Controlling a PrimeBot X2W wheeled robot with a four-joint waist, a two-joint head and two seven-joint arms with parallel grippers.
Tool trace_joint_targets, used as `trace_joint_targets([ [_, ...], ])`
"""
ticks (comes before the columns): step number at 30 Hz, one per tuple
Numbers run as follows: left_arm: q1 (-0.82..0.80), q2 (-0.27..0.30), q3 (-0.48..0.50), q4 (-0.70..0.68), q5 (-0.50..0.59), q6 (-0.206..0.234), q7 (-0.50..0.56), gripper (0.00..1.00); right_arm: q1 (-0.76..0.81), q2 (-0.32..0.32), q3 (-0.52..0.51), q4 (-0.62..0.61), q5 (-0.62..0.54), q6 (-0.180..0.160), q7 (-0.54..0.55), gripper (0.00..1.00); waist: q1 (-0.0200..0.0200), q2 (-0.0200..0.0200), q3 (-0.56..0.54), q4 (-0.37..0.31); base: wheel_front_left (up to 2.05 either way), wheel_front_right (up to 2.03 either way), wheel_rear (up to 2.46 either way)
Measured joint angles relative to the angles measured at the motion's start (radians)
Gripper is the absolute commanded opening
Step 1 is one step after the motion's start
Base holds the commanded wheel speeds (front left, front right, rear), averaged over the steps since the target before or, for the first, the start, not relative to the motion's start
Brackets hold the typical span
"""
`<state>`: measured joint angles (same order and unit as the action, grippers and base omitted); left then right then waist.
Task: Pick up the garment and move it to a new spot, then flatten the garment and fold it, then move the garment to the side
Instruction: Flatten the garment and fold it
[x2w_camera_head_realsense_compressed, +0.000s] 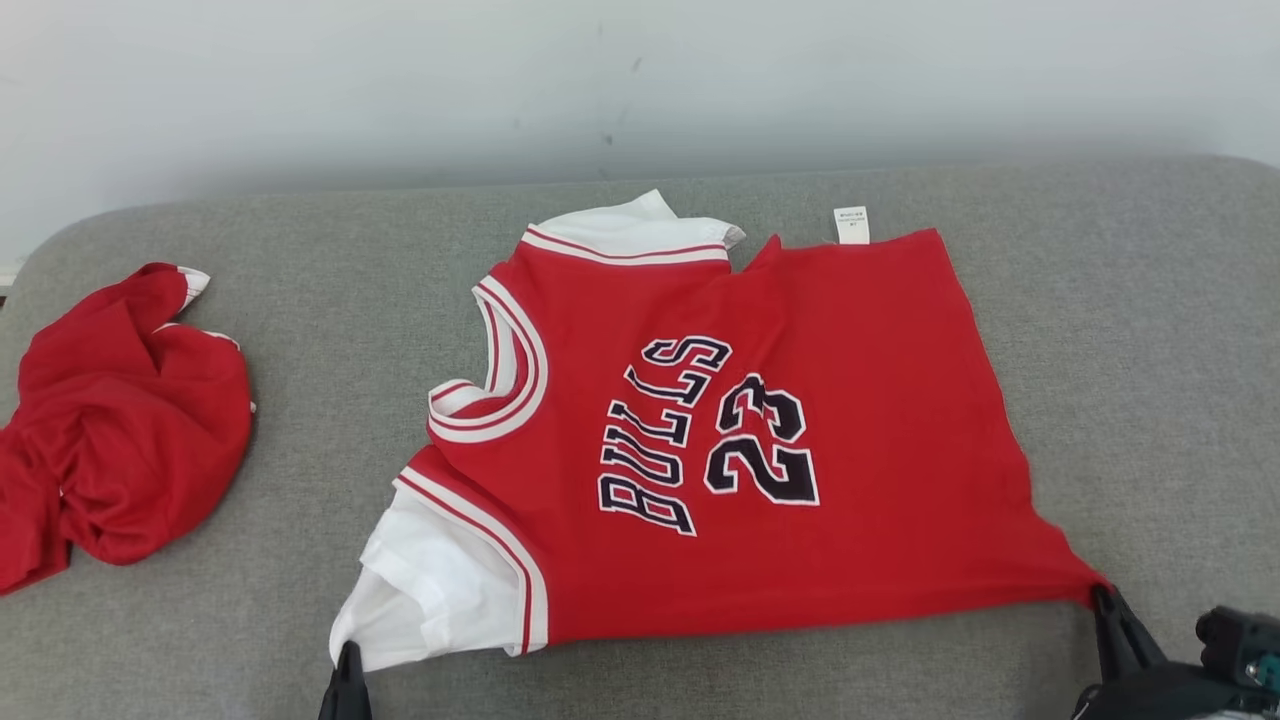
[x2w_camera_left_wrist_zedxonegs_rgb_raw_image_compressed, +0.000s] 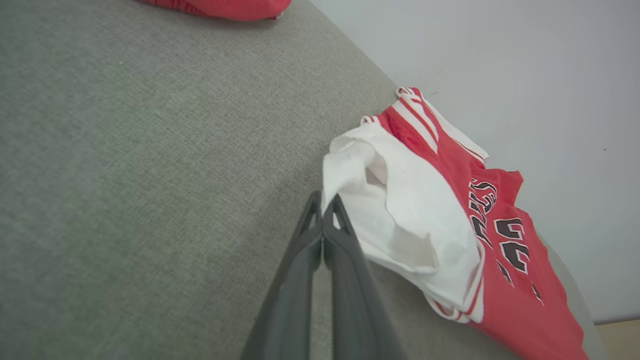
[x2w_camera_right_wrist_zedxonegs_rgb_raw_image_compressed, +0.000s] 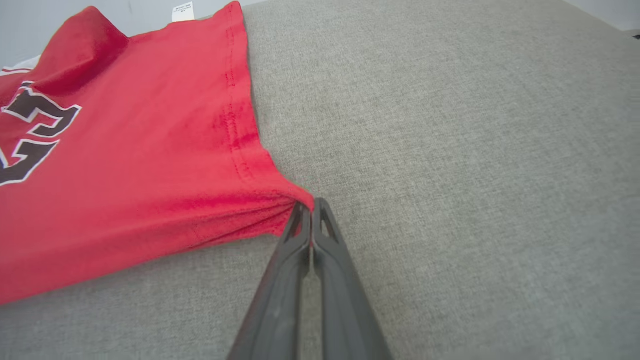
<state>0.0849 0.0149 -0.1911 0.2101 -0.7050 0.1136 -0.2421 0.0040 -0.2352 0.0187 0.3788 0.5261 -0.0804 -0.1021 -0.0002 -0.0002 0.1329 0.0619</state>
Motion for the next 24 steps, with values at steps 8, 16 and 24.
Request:
trace_joint_targets([
  [8, 0.000, -0.001, -0.010, 0.019, -0.039, 0.000, 0.001, 0.00, 0.075, 0.071, -0.083, -0.050, -0.034, -0.012, -0.012, 0.00, 0.0002, 0.0001, -0.010, -0.009, 0.00, 0.00, 0.00],
  [16, 0.004, -0.008, -0.021, 0.040, -0.061, 0.000, 0.003, 0.00, 0.093, 0.160, -0.210, -0.067, -0.125, -0.012, -0.015, 0.00, 0.0002, 0.0001, -0.010, -0.038, 0.00, 0.00, 0.00],
  [24, 0.003, -0.011, -0.012, 0.061, -0.081, -0.001, 0.004, 0.00, 0.093, 0.205, -0.260, -0.101, -0.139, -0.012, -0.012, 0.00, 0.0002, 0.0002, -0.003, -0.057, 0.00, 0.00, 0.00],
])
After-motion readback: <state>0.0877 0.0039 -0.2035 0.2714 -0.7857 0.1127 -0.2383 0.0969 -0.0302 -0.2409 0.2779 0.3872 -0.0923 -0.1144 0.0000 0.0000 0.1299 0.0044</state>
